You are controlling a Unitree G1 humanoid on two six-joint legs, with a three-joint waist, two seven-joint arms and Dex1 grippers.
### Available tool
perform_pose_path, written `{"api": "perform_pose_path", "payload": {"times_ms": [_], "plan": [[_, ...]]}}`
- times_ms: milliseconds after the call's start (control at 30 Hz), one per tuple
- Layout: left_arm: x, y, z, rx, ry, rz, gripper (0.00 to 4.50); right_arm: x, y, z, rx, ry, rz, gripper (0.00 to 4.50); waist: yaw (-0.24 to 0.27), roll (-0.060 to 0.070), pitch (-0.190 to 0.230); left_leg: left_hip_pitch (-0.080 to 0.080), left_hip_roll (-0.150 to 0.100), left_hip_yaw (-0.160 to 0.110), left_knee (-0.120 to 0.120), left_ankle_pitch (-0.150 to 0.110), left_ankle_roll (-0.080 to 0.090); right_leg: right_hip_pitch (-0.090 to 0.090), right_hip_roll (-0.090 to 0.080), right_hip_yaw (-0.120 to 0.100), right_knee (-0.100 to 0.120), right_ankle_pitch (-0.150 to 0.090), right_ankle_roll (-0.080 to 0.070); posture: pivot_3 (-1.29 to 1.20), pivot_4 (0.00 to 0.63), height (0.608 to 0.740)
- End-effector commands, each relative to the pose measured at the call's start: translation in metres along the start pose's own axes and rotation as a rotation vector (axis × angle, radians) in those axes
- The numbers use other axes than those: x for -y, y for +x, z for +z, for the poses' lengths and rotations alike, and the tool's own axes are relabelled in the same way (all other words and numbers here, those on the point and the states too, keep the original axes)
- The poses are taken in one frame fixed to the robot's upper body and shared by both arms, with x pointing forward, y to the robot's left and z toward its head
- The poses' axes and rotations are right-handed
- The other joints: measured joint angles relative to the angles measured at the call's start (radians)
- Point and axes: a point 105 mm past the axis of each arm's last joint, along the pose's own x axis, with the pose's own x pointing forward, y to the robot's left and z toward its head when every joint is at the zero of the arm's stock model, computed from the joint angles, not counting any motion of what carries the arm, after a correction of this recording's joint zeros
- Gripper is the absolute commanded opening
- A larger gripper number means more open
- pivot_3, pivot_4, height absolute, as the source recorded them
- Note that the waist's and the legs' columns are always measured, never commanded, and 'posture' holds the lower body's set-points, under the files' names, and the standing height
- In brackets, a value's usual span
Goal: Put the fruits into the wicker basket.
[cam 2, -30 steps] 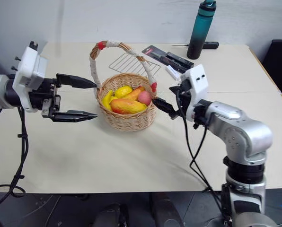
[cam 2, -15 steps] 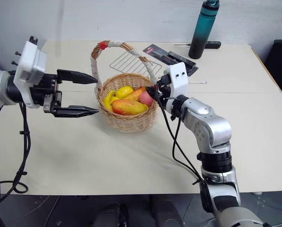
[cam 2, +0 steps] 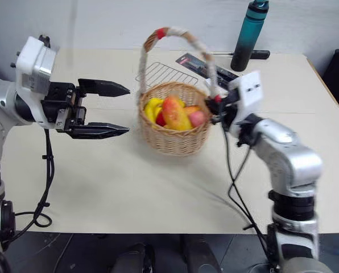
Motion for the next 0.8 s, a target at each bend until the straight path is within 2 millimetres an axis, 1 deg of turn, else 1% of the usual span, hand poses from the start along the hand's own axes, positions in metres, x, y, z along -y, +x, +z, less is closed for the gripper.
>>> {"api": "perform_pose_path", "payload": {"times_ms": [33, 133, 167, 233, 300, 367, 433, 467, 533, 600, 667, 767, 800], "plan": [[0.007, 0.003, 0.015, 0.039, 0.054, -0.039, 4.50, 0.026, -0.049, 0.024, 0.012, -0.115, -0.039, 0.17, 0.007, 0.000, 0.000, 0.000, 0.000, -0.001, 0.000, 0.000, 0.000, 0.001, 0.000, 0.000, 0.000, 0.000, 0.001, 0.00, 0.150, 0.740], [0.008, 0.008, 0.015, 0.060, 0.043, -0.070, 4.50, 0.059, -0.083, 0.012, -0.076, -0.147, -0.175, 0.17, 0.014, 0.000, 0.000, 0.002, -0.001, -0.001, 0.000, -0.001, 0.001, 0.003, 0.000, 0.000, -0.001, -0.001, 0.002, 0.00, 0.150, 0.740], [0.008, 0.009, 0.014, 0.067, 0.037, -0.080, 4.50, 0.066, -0.090, 0.008, -0.083, -0.144, -0.210, 0.17, 0.012, 0.000, 0.000, 0.002, -0.001, -0.001, 0.000, -0.001, 0.002, 0.004, 0.000, 0.001, -0.002, -0.001, 0.002, 0.00, 0.150, 0.740], [0.010, 0.012, 0.014, 0.079, 0.029, -0.103, 4.50, 0.078, -0.099, 0.001, -0.086, -0.131, -0.285, 0.17, 0.000, 0.000, 0.000, 0.003, -0.001, 0.000, 0.001, -0.002, 0.004, 0.004, 0.000, 0.003, -0.001, 0.000, 0.003, 0.00, 0.150, 0.740], [0.011, 0.015, 0.013, 0.086, 0.023, -0.124, 4.50, 0.085, -0.102, -0.007, -0.071, -0.090, -0.335, 0.17, -0.009, 0.000, 0.000, 0.003, -0.002, 0.002, 0.001, -0.002, 0.004, 0.004, 0.000, 0.005, -0.001, 0.000, 0.004, 0.00, 0.150, 0.740], [0.011, 0.017, 0.011, 0.087, 0.021, -0.135, 4.50, 0.092, -0.105, -0.015, -0.040, -0.013, -0.393, 0.17, -0.014, 0.000, 0.000, 0.005, -0.001, 0.003, 0.001, -0.001, 0.004, 0.004, 0.001, 0.007, 0.001, 0.000, 0.004, 0.00, 0.150, 0.740], [0.008, 0.021, 0.010, 0.086, 0.024, -0.129, 4.50, 0.096, -0.109, -0.027, -0.016, 0.065, -0.422, 0.92, -0.014, 0.000, 0.000, 0.005, -0.001, 0.003, 0.001, 0.000, 0.003, 0.005, 0.002, 0.007, 0.002, 0.000, 0.003, 0.00, 0.150, 0.740], [0.006, 0.023, 0.009, 0.086, 0.025, -0.126, 4.50, 0.095, -0.111, -0.032, -0.018, 0.076, -0.422, 1.17, -0.011, 0.000, 0.000, 0.006, -0.001, 0.003, 0.001, 0.002, 0.001, 0.005, 0.002, 0.007, 0.002, 0.000, 0.003, 0.00, 0.150, 0.740], [0.005, 0.024, 0.009, 0.088, 0.021, -0.140, 4.50, 0.094, -0.118, -0.037, -0.012, 0.086, -0.426, 1.83, -0.006, 0.000, 0.000, 0.006, -0.001, 0.002, 0.001, 0.003, 0.000, 0.005, 0.002, 0.006, 0.002, 0.000, 0.003, 0.00, 0.150, 0.740], [0.008, 0.023, 0.009, 0.087, 0.017, -0.169, 4.50, 0.094, -0.129, -0.035, 0.000, 0.073, -0.430, 2.53, -0.004, 0.001, 0.000, 0.005, -0.001, 0.002, 0.001, 0.003, 0.000, 0.005, 0.002, 0.006, 0.002, 0.000, 0.003, 0.00, 0.150, 0.740], [0.008, 0.022, 0.008, 0.084, 0.014, -0.178, 4.50, 0.090, -0.139, -0.031, -0.012, 0.033, -0.400, 3.26, -0.002, 0.001, 0.000, 0.005, -0.002, 0.002, 0.001, 0.003, 0.000, 0.004, 0.002, 0.006, 0.002, 0.000, 0.003, 0.00, 0.150, 0.740], [0.007, 0.020, 0.008, 0.092, 0.004, -0.186, 4.50, 0.082, -0.163, -0.021, -0.092, 0.043, -0.281, 4.29, -0.001, 0.002, 0.000, 0.004, -0.002, 0.002, 0.001, 0.002, 0.001, 0.004, 0.001, 0.007, 0.001, 0.000, 0.004, 0.00, 0.150, 0.740], [0.007, 0.019, 0.009, 0.095, 0.003, -0.191, 4.50, 0.080, -0.174, -0.017, -0.135, 0.045, -0.238, 4.46, 0.000, 0.003, 0.000, 0.004, -0.003, 0.003, 0.001, 0.002, 0.002, 0.004, 0.001, 0.007, 0.001, -0.001, 0.005, 0.00, 0.150, 0.740]]}}
